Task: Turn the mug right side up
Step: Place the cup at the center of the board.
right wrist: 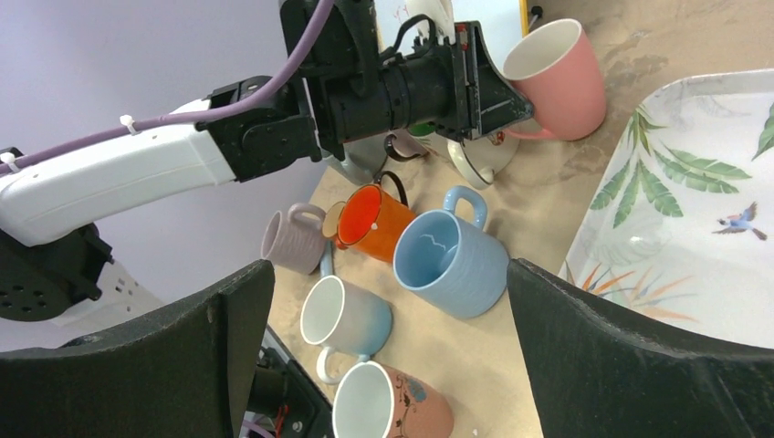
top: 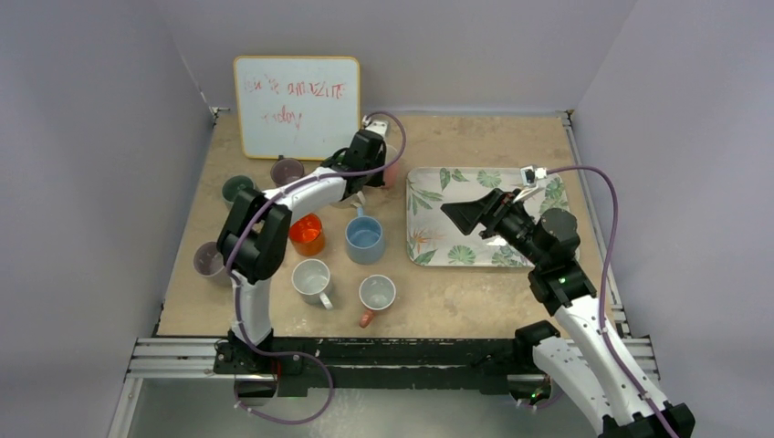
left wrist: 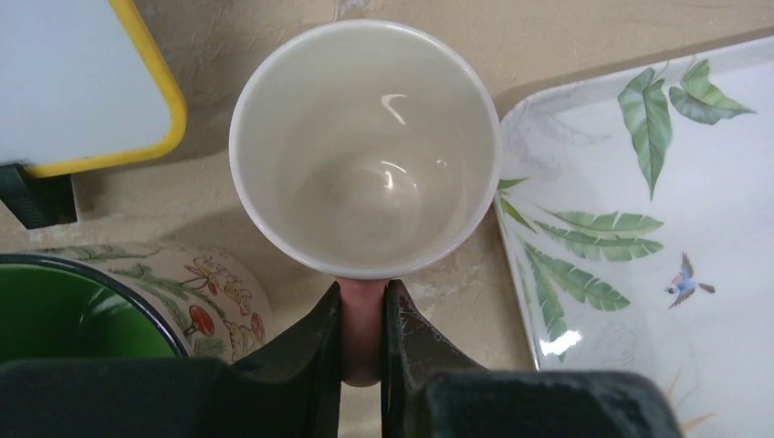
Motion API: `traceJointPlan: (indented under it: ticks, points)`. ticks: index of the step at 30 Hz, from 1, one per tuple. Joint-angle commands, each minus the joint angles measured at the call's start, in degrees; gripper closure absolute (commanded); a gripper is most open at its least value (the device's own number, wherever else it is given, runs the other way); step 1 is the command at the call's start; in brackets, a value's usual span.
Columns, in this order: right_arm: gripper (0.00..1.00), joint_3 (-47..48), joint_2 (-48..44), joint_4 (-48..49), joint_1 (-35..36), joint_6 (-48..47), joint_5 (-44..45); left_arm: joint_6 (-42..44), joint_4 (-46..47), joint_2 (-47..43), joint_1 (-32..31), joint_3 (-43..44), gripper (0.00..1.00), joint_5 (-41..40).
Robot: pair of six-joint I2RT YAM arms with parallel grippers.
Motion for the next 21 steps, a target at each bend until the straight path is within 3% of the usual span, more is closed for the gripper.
traceJointPlan:
  ticks: [1,6,11,18,21]
  points:
    - [0.01,2.6,0.4,-0.2,0.0,-1.7,0.1,1.5,5.8,-0.1,0.2,4.1,1.00,-0.7]
    - [0.01,2.6,0.5,-0.3,-0.1,-2.1,0.2,1.7,4.7,1.0,0.3,4.7,0.98,-0.7]
    - [0.01,3.8,1.9,-4.1,0.0,-4.1,1.1,1.3,1.4,-0.5,0.3,5.7,0.62,1.6]
    - [0.01,6.9,4.5,-13.3,-0.1,-7.9,3.3,-0.7,-2.4,-6.5,0.3,5.6,0.48,7.6]
    - [0.01,8.7,5.5,-17.9,-0.1,-9.0,3.7,-1.4,-4.6,-10.6,0.3,5.1,0.28,9.3]
